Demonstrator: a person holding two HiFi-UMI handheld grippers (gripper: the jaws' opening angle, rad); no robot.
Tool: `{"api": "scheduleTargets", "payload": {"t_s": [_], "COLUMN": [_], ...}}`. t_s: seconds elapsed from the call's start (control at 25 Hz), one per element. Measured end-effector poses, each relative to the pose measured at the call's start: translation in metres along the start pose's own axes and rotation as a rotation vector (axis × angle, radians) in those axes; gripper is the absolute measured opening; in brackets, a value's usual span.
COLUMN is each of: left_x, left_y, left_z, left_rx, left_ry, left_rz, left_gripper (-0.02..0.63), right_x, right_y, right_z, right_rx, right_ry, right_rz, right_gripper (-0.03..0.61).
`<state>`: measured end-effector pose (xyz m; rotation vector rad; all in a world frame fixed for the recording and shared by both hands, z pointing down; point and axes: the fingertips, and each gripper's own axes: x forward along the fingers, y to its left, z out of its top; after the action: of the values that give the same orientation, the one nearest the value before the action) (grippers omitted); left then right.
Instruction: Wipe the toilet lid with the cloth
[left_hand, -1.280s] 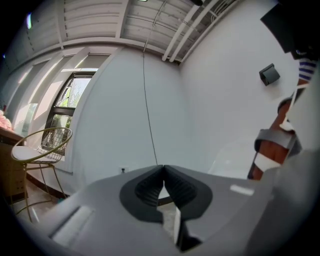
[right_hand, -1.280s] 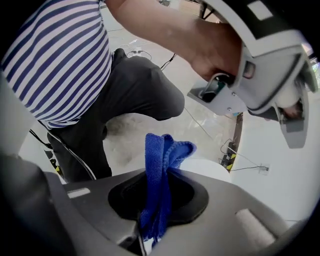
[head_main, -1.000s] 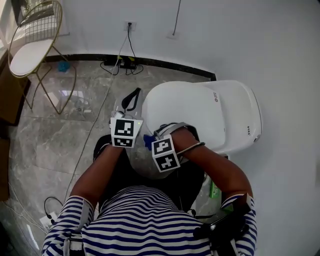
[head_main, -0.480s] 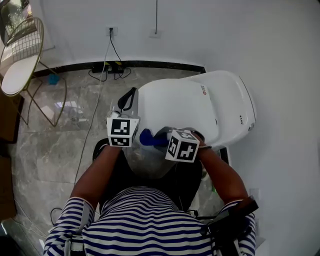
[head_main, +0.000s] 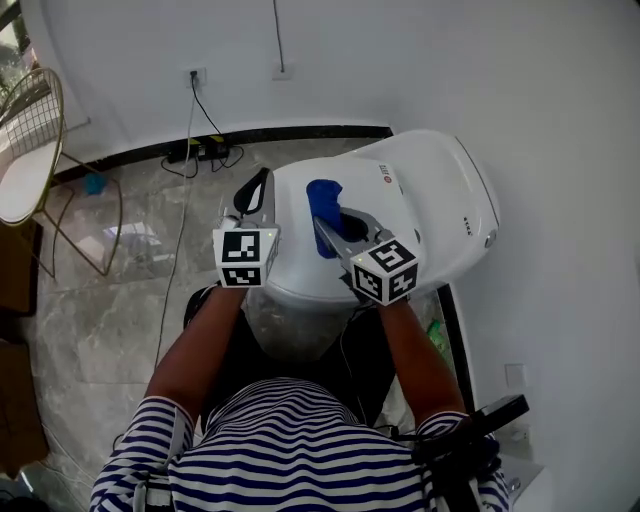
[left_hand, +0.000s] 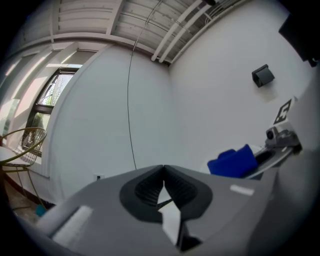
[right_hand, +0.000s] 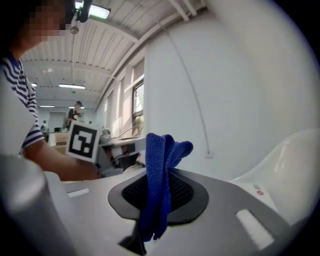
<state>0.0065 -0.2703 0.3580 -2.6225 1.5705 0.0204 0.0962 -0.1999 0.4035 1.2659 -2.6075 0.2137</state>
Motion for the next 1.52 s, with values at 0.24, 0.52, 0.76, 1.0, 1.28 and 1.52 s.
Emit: {"api": "scheduleTargets", "payload": {"t_s": [0.24, 0.52, 0.76, 1.0, 1.28, 1.52], "left_x": [0.010, 0.014, 0.013, 0.011, 0.011, 0.011], "left_y": [-0.030, -0.042, -0.043, -0.043, -0.043, -0.040], "left_z": [0.005, 0.001, 0.002, 0.003, 0.003, 0.004], "left_rx": [0.003, -0.012, -0.003, -0.007, -0.002, -0.002], "left_ry": [-0.011, 0.000, -0.006, -0.011, -0.012, -0.013], "left_rz": [-0.045, -0.059, -0.060, -0.063, -0.067, -0.068], "left_gripper": [0.005, 0.005, 0.005, 0.005, 0.005, 0.005], "right_x": [-0.016, -0.027, -0.028, -0.031, -0.030, -0.027], "right_y": [-0.058, -0.070, -0.065, -0.066, -0.066, -0.064], "right_z": [0.024, 0.040, 0.042, 0.042, 0.042, 0.043], "right_rx": [0.038, 0.006, -0.038, -0.038, -0.039, -0.041], "right_ry": [-0.269, -0.391, -0.399, -0.395, -0.393, -0.392], "right_rz": [-0.370, -0.529, -0.538, -0.546, -0.548, -0.548], "right_gripper": [0.067, 0.067, 0.066, 0.066, 0.064, 0.064]}}
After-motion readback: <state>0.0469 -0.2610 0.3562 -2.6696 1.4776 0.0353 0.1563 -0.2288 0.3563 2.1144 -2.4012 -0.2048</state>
